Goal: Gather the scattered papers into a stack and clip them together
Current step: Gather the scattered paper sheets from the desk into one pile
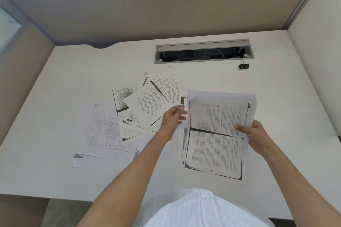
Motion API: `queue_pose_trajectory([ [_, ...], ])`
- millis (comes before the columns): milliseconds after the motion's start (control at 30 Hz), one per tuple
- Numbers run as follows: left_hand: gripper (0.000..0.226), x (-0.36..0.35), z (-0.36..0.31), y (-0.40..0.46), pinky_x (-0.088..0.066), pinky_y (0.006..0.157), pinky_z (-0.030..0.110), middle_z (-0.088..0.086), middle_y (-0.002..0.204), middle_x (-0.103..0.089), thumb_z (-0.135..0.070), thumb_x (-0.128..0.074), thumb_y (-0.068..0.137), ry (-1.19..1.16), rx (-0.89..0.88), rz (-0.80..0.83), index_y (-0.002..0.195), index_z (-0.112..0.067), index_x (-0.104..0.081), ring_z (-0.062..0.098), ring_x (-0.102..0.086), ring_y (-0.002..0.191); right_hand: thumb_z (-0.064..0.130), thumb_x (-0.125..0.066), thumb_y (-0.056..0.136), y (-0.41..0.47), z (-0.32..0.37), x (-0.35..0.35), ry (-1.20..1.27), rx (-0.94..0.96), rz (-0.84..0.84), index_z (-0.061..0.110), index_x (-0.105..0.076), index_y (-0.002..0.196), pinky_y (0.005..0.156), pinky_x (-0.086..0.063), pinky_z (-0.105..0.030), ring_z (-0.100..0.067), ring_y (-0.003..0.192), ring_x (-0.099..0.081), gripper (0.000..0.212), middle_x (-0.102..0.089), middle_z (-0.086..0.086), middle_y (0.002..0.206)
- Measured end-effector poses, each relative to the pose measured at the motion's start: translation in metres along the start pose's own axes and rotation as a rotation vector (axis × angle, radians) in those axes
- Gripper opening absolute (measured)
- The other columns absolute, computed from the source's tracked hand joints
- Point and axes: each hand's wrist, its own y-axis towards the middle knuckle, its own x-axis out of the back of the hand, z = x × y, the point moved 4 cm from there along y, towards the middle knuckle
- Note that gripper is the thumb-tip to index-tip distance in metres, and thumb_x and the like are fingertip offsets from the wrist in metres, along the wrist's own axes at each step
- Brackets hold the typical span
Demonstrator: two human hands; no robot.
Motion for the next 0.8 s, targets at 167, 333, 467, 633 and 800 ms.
queue_pose_trajectory([
  [167,0.03,0.019,-0.015,0.026,-0.05,0.09,0.031,-0.002,0.115,-0.066,-0.02,-0.067,0.089,0.402,-0.116,-0.083,0.119,-0.02,-0.063,0.012,-0.06,0.092,-0.009,-0.065,0.082,0.003,-0.006,0.01,-0.064,-0.008,-0.035,0.01,-0.071,0.105,0.101,-0.046,-0.047,-0.024,0.106,-0.068,0.03,-0.076,-0.002,0.107],
  [333,0.062,0.017,-0.026,0.053,-0.042,0.103,0.035,0.004,0.143,-0.048,-0.022,-0.073,0.085,0.719,-0.199,-0.01,0.14,-0.018,-0.045,0.022,-0.049,0.124,-0.008,-0.065,0.083,0.006,-0.01,0.008,-0.108,-0.023,-0.034,0.008,-0.07,0.108,0.097,-0.049,-0.042,-0.019,0.102,-0.071,0.03,-0.077,-0.003,0.105],
  [467,0.077,0.006,-0.027,0.071,-0.035,0.113,0.041,0.002,0.158,-0.03,-0.024,-0.075,0.083,0.949,-0.243,0.054,0.147,-0.015,-0.034,0.023,-0.036,0.139,-0.006,-0.065,0.085,0.008,-0.01,0.004,-0.157,-0.026,-0.023,0.011,-0.07,0.108,0.092,-0.052,-0.036,-0.015,0.099,-0.072,0.029,-0.077,0.002,0.103],
  [633,0.087,-0.003,-0.022,0.083,-0.039,0.106,0.045,0.005,0.154,-0.034,-0.027,-0.077,0.08,1.199,-0.238,0.097,0.15,-0.017,-0.028,0.031,-0.033,0.137,-0.005,-0.065,0.087,0.013,-0.012,0.005,-0.187,-0.03,-0.079,0.018,-0.071,0.1,0.085,-0.054,-0.033,-0.013,0.093,-0.073,0.027,-0.077,0.006,0.097],
  [800,0.088,-0.005,-0.02,0.088,-0.038,0.105,0.046,0.006,0.15,-0.039,-0.026,-0.08,0.076,1.228,-0.248,0.08,0.148,-0.017,-0.031,0.03,-0.036,0.134,-0.004,-0.066,0.087,0.017,-0.017,0.009,-0.201,-0.047,-0.093,0.021,-0.072,0.098,0.074,-0.055,-0.021,-0.006,0.089,-0.074,0.028,-0.079,0.011,0.091],
])
